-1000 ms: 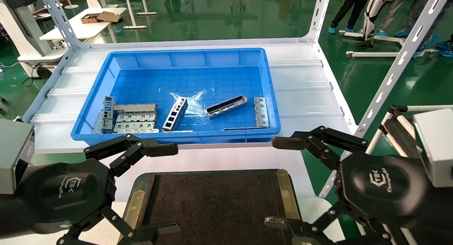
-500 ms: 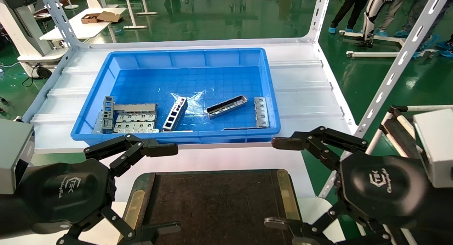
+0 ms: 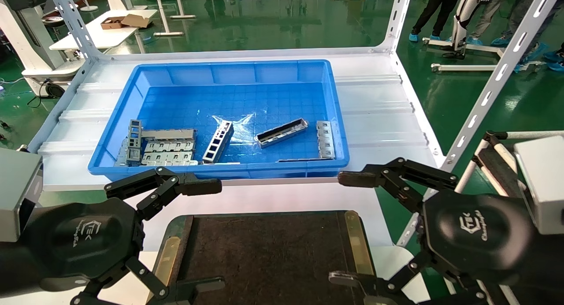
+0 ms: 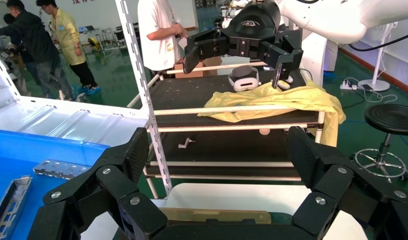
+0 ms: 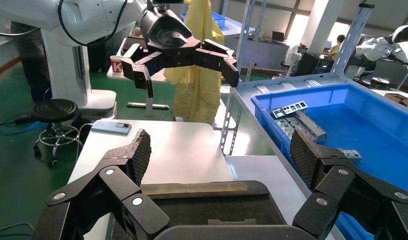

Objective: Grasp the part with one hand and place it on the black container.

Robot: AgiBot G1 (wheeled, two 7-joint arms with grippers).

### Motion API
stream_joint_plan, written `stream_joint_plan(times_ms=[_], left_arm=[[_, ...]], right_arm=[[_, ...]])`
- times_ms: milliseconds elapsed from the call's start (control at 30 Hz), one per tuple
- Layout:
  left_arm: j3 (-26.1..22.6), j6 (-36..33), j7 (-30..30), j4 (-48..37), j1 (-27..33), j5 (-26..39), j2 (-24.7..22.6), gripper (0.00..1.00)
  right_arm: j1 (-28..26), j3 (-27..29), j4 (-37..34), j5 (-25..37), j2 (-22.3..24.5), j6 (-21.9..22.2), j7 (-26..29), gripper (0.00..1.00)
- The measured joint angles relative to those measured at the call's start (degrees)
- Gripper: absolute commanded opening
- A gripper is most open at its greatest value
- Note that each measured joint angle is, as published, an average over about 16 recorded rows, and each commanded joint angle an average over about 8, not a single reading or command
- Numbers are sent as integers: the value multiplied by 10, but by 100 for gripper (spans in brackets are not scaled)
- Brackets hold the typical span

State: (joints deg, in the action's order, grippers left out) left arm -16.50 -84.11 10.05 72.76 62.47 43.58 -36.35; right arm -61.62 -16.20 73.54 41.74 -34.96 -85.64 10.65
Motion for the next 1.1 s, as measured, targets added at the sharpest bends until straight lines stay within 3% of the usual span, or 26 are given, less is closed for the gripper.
stream_joint_plan(times_ms=[500, 1100], left_arm=[[-39, 58, -24, -71, 76, 94, -78, 100], [-114, 163, -71, -267, 221, 252, -240, 100]], right_arm=[[0, 1, 0, 1, 0, -1, 0, 100], [0, 0, 0, 0, 0, 0, 0, 100]])
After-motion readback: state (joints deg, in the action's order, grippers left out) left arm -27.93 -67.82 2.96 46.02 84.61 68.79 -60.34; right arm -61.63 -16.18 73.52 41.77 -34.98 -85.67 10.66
